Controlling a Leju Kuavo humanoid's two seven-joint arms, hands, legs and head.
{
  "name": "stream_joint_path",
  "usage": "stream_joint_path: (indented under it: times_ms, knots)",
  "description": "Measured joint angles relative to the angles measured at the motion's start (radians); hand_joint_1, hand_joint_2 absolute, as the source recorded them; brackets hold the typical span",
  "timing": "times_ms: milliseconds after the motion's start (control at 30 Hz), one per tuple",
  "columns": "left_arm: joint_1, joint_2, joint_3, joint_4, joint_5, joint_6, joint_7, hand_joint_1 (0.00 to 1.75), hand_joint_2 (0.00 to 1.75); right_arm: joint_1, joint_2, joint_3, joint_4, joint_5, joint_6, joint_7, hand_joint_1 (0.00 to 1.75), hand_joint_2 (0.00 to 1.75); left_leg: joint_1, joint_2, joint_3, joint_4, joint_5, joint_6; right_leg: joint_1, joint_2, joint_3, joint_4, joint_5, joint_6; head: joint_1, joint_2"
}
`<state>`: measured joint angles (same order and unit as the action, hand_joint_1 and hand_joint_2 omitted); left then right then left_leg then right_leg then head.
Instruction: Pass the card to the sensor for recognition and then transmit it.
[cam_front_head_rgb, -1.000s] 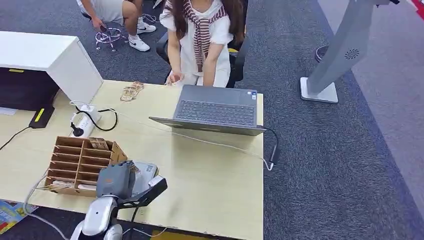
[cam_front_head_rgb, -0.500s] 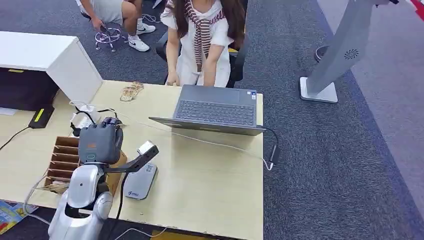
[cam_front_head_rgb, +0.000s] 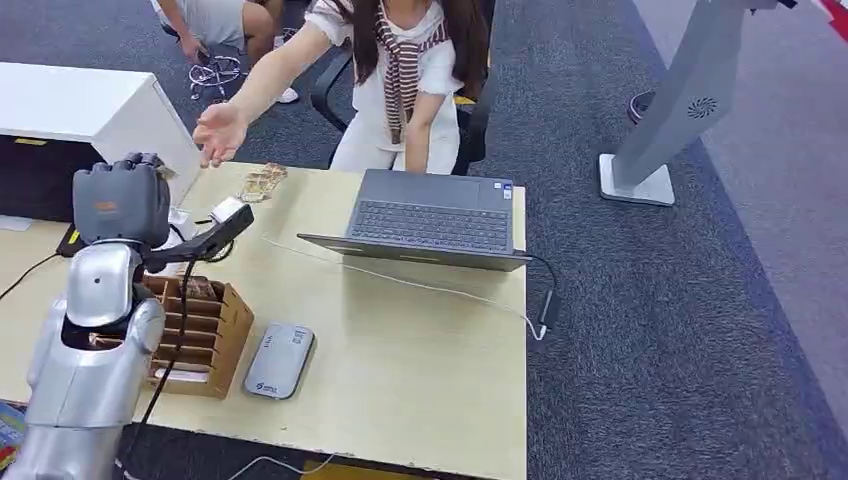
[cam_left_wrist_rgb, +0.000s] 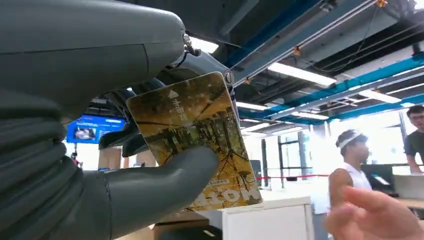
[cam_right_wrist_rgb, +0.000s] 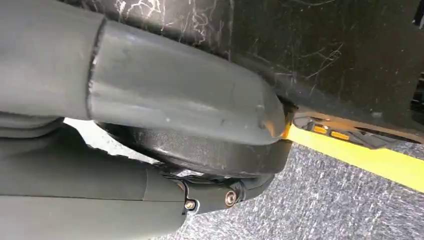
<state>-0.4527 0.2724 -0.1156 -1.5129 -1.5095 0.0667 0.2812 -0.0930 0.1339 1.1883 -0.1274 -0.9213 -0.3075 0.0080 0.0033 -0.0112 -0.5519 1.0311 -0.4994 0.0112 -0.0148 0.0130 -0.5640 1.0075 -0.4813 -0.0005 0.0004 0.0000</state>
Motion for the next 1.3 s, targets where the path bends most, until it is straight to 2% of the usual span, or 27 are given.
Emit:
stream_joint_path:
  times_ms: [367,600,967,1000,1200,1300]
  knots:
    - [-0.028,0.02,-0.049,0.064,0.0,0.007,0.035,1.75,1.75,-0.001,0.0,0.007,0.0,0.002,0.0,0.0,0.0,0.0,0.0,0.0,0.0,0.0,0.0,0.0,0.0,0.001,0.0,0.0,0.0,0.0,0.0,0.0]
    - [-0.034,0.024,-0.096,0.079,0.0,0.008,0.054,1.75,1.75,-0.002,0.0,0.008,0.0,0.001,-0.001,0.009,0.0,0.0,0.0,0.001,0.0,0.0,0.0,0.0,0.0,0.001,0.0,0.0,0.0,0.0,0.0,0.0]
    - [-0.052,0.027,-0.125,0.09,0.0,0.003,0.066,1.75,1.75,-0.002,0.0,0.009,0.0,0.0,-0.003,0.009,0.0,0.0,0.0,0.001,0.0,0.0,0.0,0.0,0.0,0.001,0.0,0.0,0.0,0.0,0.0,0.0]
    - [-0.053,0.027,-0.127,0.091,0.0,0.003,0.07,0.0,1.75,-0.002,0.0,0.009,0.0,0.0,-0.003,0.009,0.0,0.0,0.0,0.001,0.0,0.0,0.0,0.0,0.0,0.001,0.0,0.0,0.0,0.0,0.0,0.0]
    - [-0.054,0.029,-0.156,0.101,0.0,0.018,0.105,0.0,1.75,-0.002,0.0,0.009,0.0,-0.002,-0.003,0.009,0.0,0.0,0.0,0.0,0.0,0.0,0.0,0.0,0.0,0.001,0.0,0.0,0.0,0.0,0.0,0.0]
    - [-0.054,0.027,-0.169,0.101,0.0,0.035,0.101,0.0,1.75,-0.002,0.0,0.009,0.0,-0.004,-0.003,0.009,0.0,0.0,0.0,0.0,0.0,0.0,0.0,0.0,0.0,0.001,0.0,0.0,0.0,0.0,0.0,0.0]
